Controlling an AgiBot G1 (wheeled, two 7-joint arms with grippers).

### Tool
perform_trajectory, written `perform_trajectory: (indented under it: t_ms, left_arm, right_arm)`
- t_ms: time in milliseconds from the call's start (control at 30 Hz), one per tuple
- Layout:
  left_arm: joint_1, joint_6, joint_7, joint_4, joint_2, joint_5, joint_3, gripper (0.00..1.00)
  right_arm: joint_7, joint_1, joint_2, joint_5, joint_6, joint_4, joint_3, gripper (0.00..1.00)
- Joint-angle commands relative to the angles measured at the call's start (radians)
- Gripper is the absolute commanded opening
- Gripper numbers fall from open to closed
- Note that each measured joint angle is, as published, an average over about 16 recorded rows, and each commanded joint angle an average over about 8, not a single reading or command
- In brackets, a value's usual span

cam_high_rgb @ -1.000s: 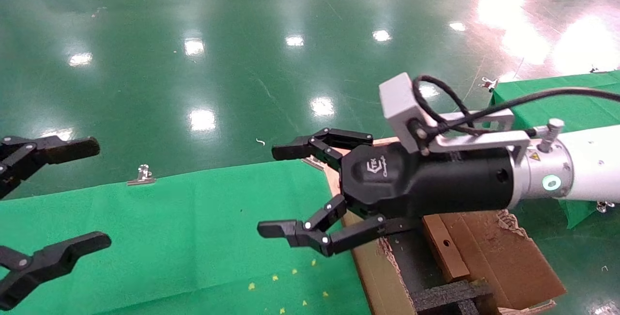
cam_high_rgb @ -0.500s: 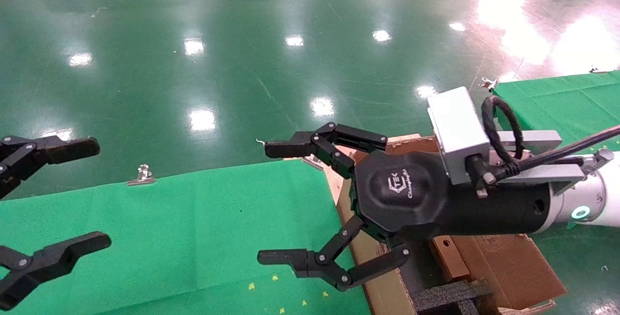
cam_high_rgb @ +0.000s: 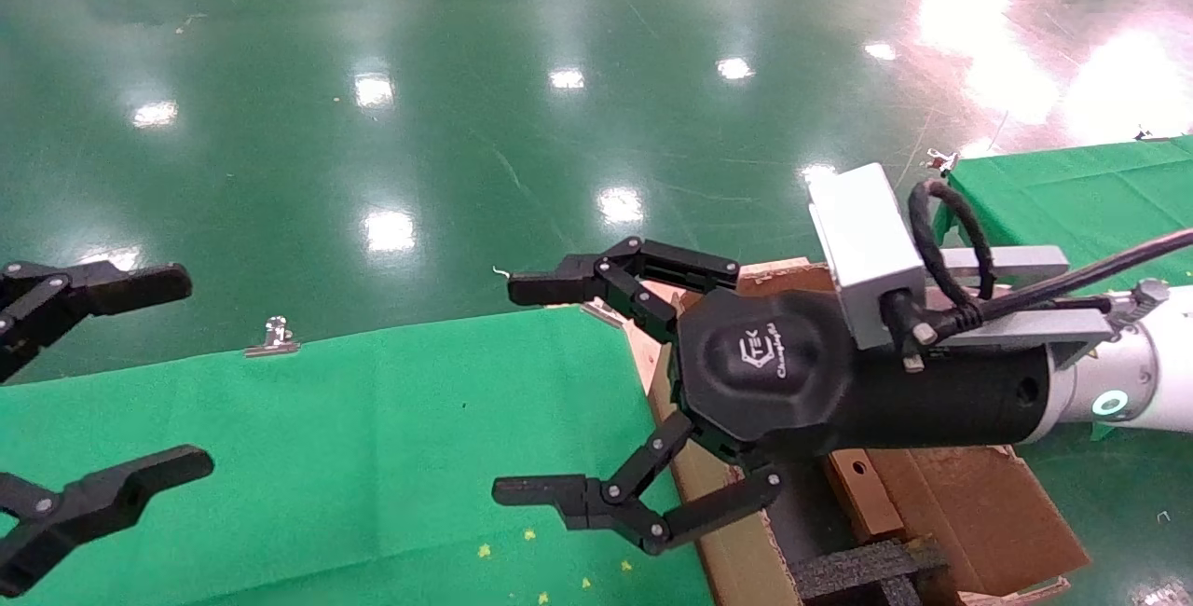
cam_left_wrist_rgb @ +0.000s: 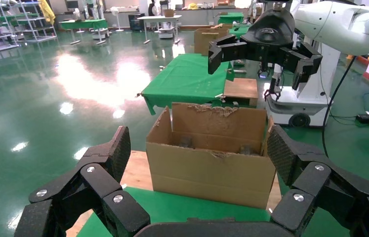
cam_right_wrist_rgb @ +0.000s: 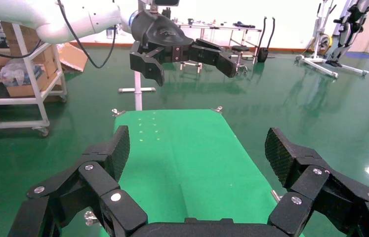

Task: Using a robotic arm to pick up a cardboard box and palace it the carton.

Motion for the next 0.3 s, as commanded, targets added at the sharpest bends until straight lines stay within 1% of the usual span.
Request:
perform_trajectory:
  t_ms: [33,300]
  left_arm:
    - [0.000,0.000,0.000,0.000,0.000,0.000,0.000,1.00]
    - [0.000,0.000,0.000,0.000,0.000,0.000,0.000,1.00]
  right_arm:
    - [0.001,0.002,0.001,-0.001,0.001,0.000,-0.003,1.00]
    - [0.004,0.006,0.001,-0.003,0.003,-0.001,-0.008,1.00]
